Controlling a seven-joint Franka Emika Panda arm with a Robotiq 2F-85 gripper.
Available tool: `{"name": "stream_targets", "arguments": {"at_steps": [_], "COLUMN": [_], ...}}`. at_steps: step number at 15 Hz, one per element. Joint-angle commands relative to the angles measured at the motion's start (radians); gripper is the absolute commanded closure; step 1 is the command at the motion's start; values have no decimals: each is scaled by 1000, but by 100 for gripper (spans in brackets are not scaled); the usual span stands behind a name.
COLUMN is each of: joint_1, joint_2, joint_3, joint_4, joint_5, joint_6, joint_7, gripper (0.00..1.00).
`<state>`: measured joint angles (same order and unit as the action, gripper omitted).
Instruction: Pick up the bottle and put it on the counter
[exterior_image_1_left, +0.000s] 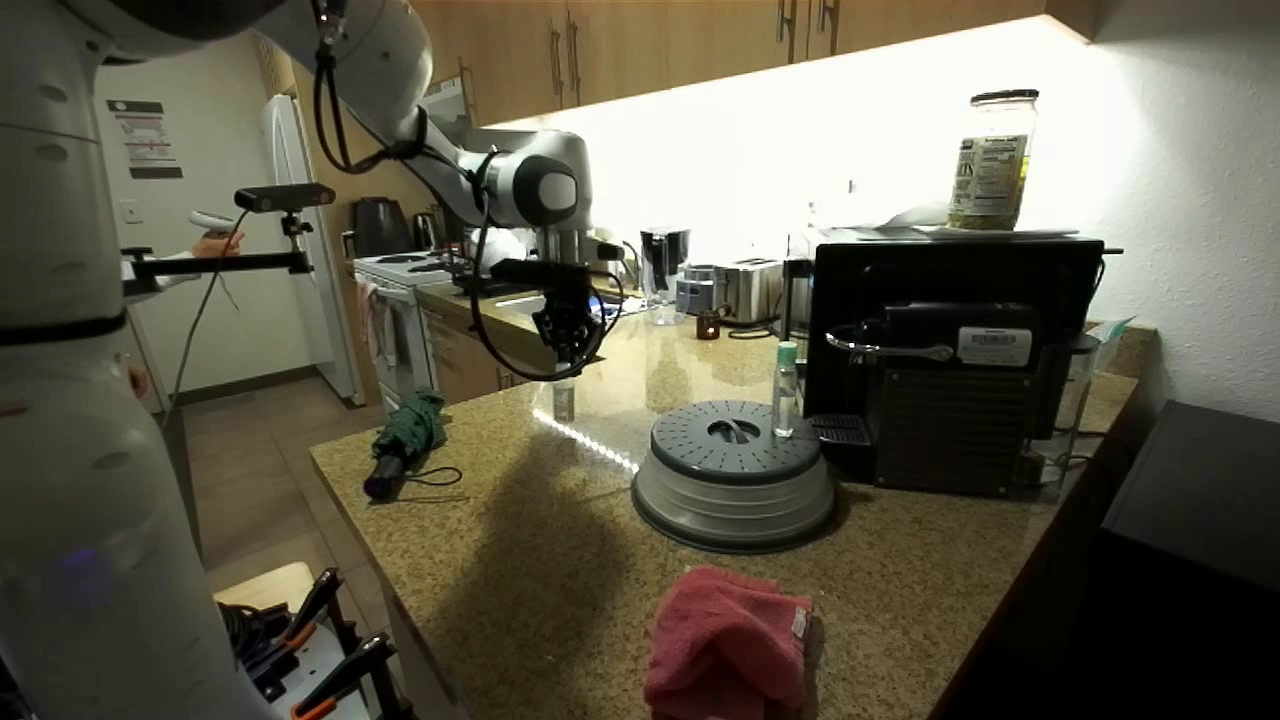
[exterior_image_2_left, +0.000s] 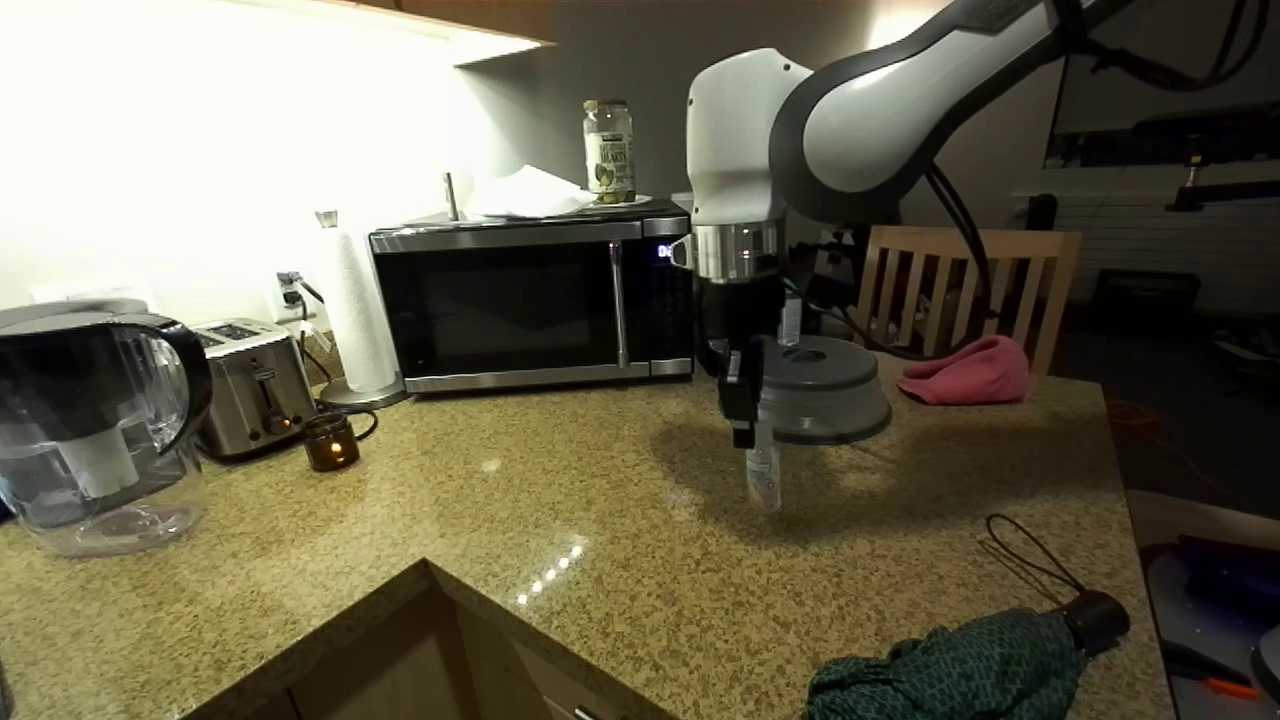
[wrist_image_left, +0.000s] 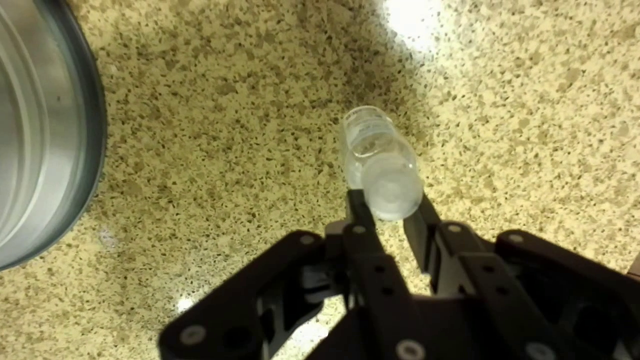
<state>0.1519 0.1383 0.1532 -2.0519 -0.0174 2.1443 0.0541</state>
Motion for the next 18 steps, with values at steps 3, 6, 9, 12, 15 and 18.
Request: {"name": "stream_targets", "arguments": {"at_steps": [3,6,9,12,15,18], "joint_1": [11,15,14,12,10,9], "joint_2": [31,43,49,50,48,45], "joint_3": [5,6,7,5,2,2], "joint_4": [1,2,7,8,5,2], "joint_5": [17,16,16,16,15,18], "joint_6": [49,66,75,80,84,90], "joint_7": [-2,-3,-4,-3,-2,-10], "gripper": [92,92,92,92,50,33]}}
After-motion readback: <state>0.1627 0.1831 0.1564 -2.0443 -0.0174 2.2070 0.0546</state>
